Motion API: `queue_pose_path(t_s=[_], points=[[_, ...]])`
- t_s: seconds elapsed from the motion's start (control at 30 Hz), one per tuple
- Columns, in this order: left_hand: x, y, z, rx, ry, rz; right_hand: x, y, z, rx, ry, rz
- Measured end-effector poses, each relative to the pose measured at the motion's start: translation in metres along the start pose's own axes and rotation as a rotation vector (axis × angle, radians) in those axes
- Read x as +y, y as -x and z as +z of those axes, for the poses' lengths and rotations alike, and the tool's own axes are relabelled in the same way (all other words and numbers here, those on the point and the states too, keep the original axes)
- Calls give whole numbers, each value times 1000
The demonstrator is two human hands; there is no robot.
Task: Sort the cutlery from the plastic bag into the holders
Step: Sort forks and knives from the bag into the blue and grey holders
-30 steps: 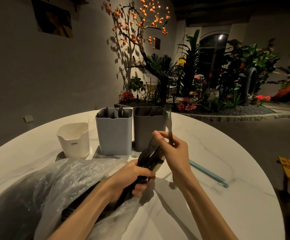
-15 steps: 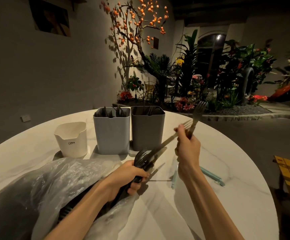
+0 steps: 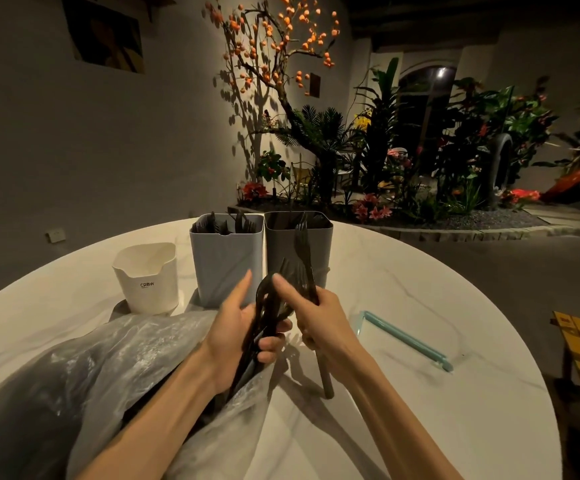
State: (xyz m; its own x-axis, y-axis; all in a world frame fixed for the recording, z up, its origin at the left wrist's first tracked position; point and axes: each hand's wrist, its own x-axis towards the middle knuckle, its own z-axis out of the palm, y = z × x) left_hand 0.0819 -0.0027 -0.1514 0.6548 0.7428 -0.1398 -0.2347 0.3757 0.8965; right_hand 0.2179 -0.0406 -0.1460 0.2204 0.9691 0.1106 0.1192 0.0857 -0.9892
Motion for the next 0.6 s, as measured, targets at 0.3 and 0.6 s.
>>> queue_pose_path(t_s=[0.3,0.6], points=[[-8,-2,3,186,-175,105,4,5,13,123,148,-95],[-9,-6,2,137,-56,112,2,-2,9,172,-4,-17]])
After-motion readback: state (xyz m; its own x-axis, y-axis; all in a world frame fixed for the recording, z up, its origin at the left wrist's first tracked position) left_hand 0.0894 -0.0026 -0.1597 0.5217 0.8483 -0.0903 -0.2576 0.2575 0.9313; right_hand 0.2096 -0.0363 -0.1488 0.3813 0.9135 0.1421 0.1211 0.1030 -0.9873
